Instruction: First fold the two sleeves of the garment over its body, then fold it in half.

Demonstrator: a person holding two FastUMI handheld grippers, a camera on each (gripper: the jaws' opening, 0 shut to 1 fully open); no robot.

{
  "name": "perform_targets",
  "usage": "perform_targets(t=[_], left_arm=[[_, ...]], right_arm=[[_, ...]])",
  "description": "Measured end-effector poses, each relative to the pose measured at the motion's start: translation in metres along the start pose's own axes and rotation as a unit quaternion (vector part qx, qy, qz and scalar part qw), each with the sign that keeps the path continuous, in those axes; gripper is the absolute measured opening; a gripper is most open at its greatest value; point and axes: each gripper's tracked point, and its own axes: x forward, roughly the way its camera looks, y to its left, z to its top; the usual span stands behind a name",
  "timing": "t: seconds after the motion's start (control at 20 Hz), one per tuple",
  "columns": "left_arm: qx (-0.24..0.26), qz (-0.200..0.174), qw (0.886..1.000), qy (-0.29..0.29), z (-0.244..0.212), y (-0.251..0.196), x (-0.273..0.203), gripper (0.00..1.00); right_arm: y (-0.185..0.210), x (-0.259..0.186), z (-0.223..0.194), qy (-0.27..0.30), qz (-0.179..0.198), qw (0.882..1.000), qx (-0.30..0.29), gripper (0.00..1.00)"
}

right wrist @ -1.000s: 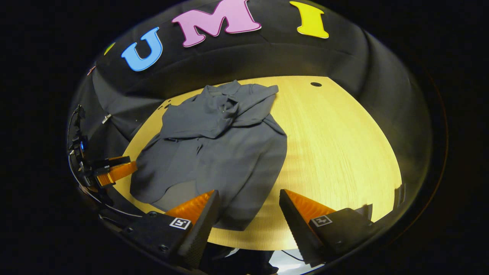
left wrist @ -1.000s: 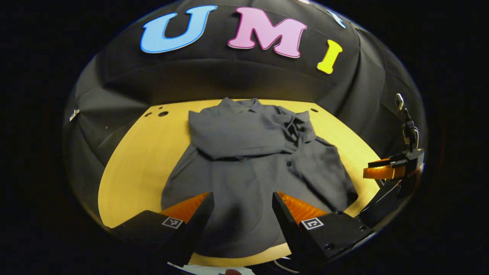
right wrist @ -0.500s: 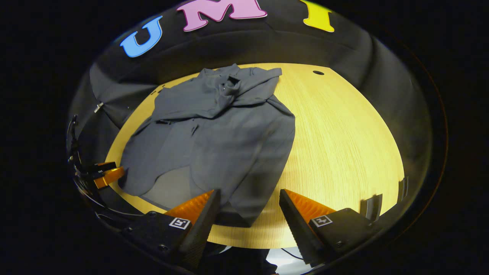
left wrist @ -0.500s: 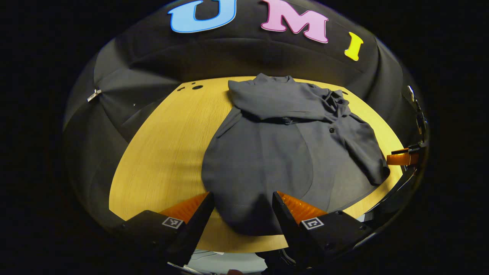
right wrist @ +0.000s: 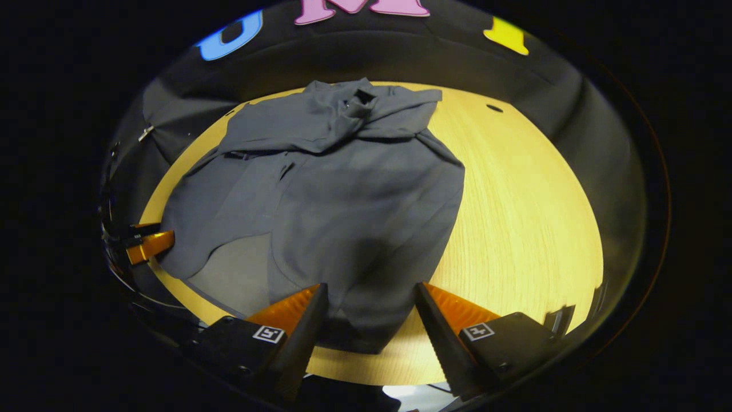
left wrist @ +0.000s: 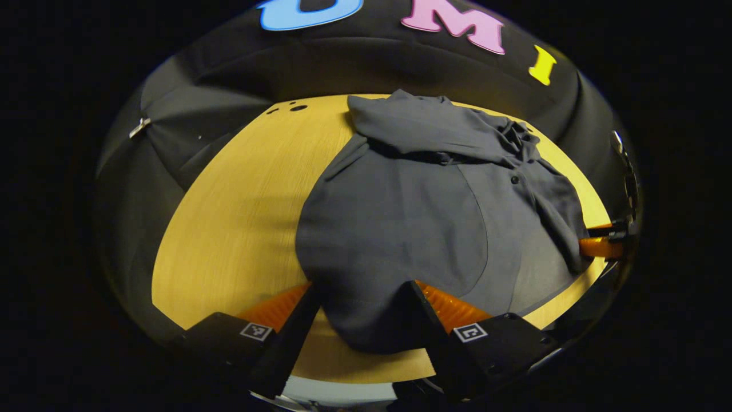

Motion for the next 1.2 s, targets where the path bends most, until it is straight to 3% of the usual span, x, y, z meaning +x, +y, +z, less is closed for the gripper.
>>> perform_targets(t=[0.15, 0.2, 0.25, 0.3, 0.35, 0.45, 0.55, 0.6, 0.65, 0.9, 1.2], left_arm=[[0.03, -0.019, 0.999, -0.018, 0.003, -0.01, 0.003, 0.96], [0.032, -0.025, 0.999, -0.021, 0.005, -0.013, 0.005, 0.84], [0.038, -0.03, 0.999, -0.02, 0.005, -0.015, 0.007, 0.84], [0.043, -0.035, 0.998, -0.015, 0.006, -0.018, 0.008, 0.71], [0.047, -0.042, 0.998, -0.007, 0.007, -0.022, 0.008, 0.66], [0.049, -0.062, 0.997, 0.003, 0.011, -0.033, 0.01, 0.45], [0.047, -0.071, 0.996, 0.004, 0.015, -0.036, 0.012, 0.19], [0.045, -0.077, 0.996, 0.007, 0.016, -0.038, 0.012, 0.13], [0.041, -0.08, 0.996, 0.014, 0.016, -0.037, 0.013, 0.11], [0.038, -0.08, 0.995, 0.05, 0.005, -0.034, 0.0, 0.06], [-0.009, -0.106, 0.99, 0.095, -0.05, -0.041, -0.044, 0.06]], right_arm=[[0.004, 0.004, 0.006, -0.032, 0.002, 0.999, 0.002, 0.97], [0.003, 0.004, 0.008, -0.046, 0.0, 0.999, 0.007, 0.97], [0.003, 0.006, 0.008, -0.055, -0.003, 0.998, 0.013, 0.98], [0.003, 0.005, 0.007, -0.06, -0.004, 0.998, 0.013, 0.98], [0.007, 0.007, 0.006, -0.054, 0.006, 0.998, 0.007, 0.98], [0.022, 0.007, 0.007, -0.033, 0.042, 0.998, -0.012, 0.58], [0.027, 0.009, 0.008, -0.004, 0.051, 0.999, -0.011, 0.18], [0.026, 0.008, 0.01, 0.002, 0.057, 0.998, -0.005, 0.16], [0.026, 0.014, 0.009, 0.002, 0.062, 0.998, 0.003, 0.07], [0.021, -0.009, -0.005, 0.004, 0.067, 0.997, -0.025, 0.05], [0.008, -0.041, -0.038, 0.027, 0.089, 0.996, -0.009, 0.05]])
